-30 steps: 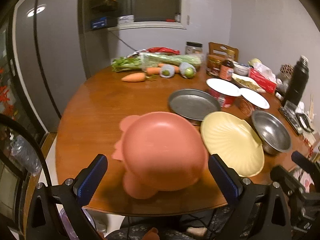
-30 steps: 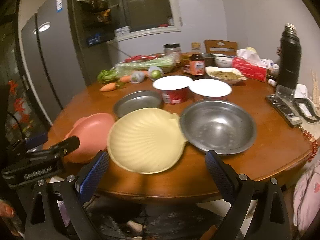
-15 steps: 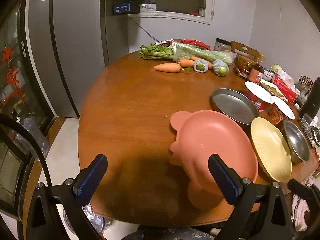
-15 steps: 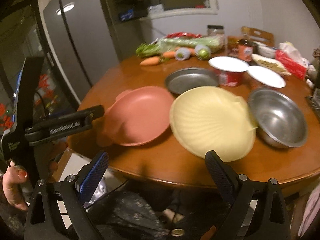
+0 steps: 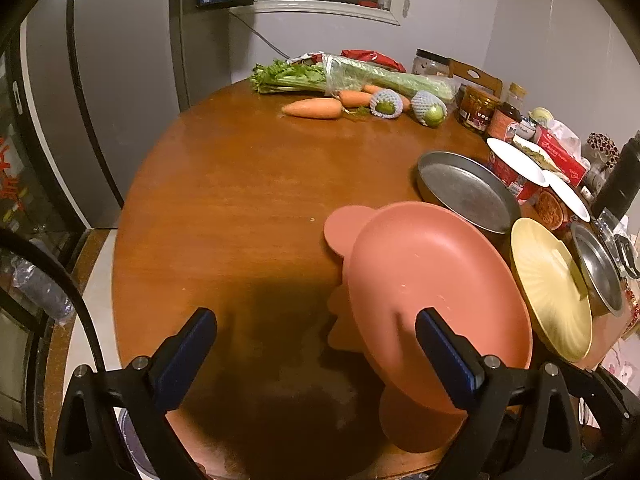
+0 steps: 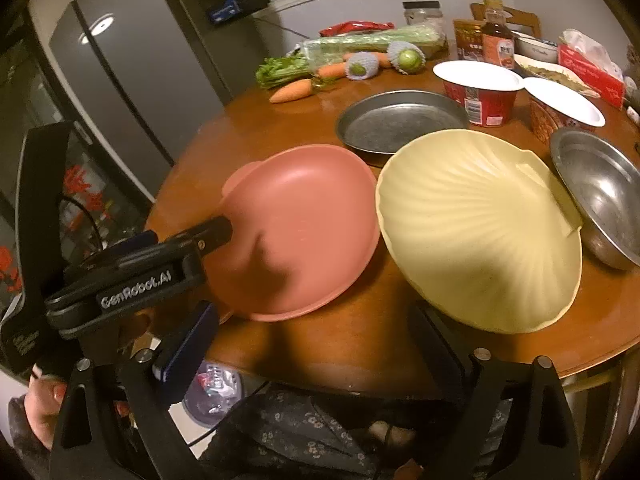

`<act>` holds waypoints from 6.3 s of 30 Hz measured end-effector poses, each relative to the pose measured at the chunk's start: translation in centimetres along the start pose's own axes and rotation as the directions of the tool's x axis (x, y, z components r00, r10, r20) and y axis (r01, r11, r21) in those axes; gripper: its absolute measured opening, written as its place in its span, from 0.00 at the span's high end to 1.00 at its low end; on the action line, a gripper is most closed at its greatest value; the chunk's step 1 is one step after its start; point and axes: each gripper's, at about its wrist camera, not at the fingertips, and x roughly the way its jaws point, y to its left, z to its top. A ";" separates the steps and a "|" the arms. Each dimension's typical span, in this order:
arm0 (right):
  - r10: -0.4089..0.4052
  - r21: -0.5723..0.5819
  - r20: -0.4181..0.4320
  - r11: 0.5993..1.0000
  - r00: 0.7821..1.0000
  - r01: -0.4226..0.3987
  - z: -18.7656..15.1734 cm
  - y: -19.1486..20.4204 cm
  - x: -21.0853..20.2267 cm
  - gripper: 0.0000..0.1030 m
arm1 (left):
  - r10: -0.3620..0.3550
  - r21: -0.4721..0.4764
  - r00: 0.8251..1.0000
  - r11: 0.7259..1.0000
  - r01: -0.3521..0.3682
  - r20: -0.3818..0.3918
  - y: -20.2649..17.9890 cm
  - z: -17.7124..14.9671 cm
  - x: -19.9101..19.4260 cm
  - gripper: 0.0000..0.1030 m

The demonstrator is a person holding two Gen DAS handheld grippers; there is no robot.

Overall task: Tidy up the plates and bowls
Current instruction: 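Reach the left gripper to the pink plate and grasp its rim, then slide the pink plate with the left gripper toward the table edge, release, then grasp the rim of the cream shell-shaped plate with the left gripper, then carry the cream plate with the left gripper and lower it onto the pink plate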

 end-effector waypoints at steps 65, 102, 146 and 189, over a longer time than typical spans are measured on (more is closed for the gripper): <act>0.033 -0.263 -0.003 0.964 0.999 -0.033 3.2 10.6 7.5 0.46 | -0.026 0.104 0.999 0.994 0.030 -0.031 3.7 9.4 7.7 0.62; -0.103 -0.088 0.259 0.988 0.961 0.130 3.6 1.7 -4.9 0.35 | 0.004 0.158 0.986 0.987 -0.031 0.165 -3.8 5.7 -4.7 0.41; -0.234 0.120 0.216 0.970 0.948 0.212 -0.2 -9.2 -8.6 0.34 | -0.099 0.283 0.993 0.956 0.075 0.071 -13.4 3.4 -2.4 0.40; -0.227 0.022 0.162 0.974 0.960 0.226 0.6 -10.4 -2.8 0.56 | -0.180 0.240 0.980 0.951 0.196 -0.087 -15.7 0.5 3.1 0.56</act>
